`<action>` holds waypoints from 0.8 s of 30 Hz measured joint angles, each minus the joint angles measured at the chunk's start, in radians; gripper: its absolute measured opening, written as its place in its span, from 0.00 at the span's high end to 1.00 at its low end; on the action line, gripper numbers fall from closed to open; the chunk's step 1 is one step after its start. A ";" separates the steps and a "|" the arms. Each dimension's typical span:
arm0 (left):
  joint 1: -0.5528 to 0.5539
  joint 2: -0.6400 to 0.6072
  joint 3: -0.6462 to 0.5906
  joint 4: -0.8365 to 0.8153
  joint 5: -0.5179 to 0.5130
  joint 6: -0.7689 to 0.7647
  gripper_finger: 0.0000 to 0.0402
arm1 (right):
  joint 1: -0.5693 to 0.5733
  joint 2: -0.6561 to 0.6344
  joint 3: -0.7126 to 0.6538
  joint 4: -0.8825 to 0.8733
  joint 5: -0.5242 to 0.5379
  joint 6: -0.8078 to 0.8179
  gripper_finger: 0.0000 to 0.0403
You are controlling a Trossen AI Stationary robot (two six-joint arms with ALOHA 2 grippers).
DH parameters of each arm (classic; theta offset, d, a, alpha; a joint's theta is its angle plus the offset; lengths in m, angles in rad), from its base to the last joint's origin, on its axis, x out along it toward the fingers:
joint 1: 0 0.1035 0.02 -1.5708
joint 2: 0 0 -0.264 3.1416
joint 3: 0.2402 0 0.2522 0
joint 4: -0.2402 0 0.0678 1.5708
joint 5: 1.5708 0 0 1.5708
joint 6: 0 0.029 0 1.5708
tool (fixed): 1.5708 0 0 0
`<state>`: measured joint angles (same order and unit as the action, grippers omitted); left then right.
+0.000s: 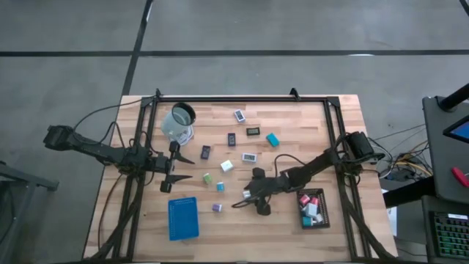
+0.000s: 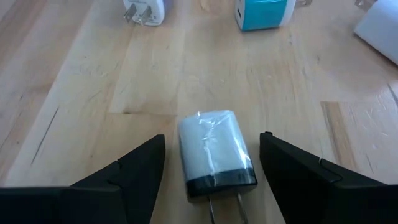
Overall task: Pick & Place Office items
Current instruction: Put the white black charger adapter into the black bin
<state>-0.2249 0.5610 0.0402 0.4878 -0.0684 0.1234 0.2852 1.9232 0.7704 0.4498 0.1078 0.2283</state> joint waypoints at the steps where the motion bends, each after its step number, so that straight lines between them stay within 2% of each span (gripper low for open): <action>1: 0.000 0.000 0.000 -0.002 0.000 0.000 0.41 | 0.000 -0.001 0.000 -0.001 0.000 0.000 0.36; 13: 0.000 0.000 0.000 -0.003 0.000 0.000 0.41 | -0.002 -0.003 0.000 -0.009 0.002 -0.001 0.40; 24: 0.000 0.001 0.000 -0.003 0.000 0.000 0.41 | -0.010 -0.024 -0.003 -0.029 0.023 -0.001 0.55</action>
<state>-0.2249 0.5617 0.0399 0.4847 -0.0684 0.1234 0.2756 1.8987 0.7674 0.4212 0.1303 0.2272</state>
